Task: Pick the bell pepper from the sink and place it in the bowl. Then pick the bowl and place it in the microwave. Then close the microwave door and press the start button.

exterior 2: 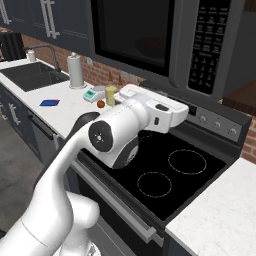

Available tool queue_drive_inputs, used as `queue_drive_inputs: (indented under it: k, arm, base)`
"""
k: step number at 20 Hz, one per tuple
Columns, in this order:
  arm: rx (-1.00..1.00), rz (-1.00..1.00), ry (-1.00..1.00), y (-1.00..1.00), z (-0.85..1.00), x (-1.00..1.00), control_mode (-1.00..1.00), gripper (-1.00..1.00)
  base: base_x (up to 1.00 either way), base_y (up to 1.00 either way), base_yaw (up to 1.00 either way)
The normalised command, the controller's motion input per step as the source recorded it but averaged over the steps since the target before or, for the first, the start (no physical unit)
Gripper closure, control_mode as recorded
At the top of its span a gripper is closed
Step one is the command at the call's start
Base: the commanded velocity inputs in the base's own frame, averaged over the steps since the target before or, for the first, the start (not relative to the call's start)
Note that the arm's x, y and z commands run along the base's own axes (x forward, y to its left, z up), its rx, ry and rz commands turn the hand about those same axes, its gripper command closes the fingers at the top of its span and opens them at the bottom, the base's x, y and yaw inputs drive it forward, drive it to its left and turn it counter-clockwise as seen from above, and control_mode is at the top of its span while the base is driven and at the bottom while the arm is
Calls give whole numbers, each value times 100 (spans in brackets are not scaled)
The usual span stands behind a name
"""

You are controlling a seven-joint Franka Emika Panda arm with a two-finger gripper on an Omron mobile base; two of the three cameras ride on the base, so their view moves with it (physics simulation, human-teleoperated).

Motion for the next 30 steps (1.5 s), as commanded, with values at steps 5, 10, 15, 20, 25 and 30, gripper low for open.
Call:
queue_drive_inputs:
  k: [5, 10, 15, 20, 25, 30]
  arm:
    - [0, 0, 0, -12, 0, 39, -100, 100]
    - [0, 0, 0, -18, 0, 41, -100, 100]
    - [0, 0, 0, -21, 0, 33, -100, 100]
    - [0, 0, 0, -22, 0, 15, -100, 100]
    - [0, 0, 0, -17, 0, 19, -100, 100]
    - [0, 0, 0, -10, 0, 23, -100, 100]
  base:
    - [0, 0, 0]
    - [0, 0, 0]
    - [0, 0, 0]
    - [0, 0, 0]
    - [0, 0, 0]
    - [0, 0, 0]
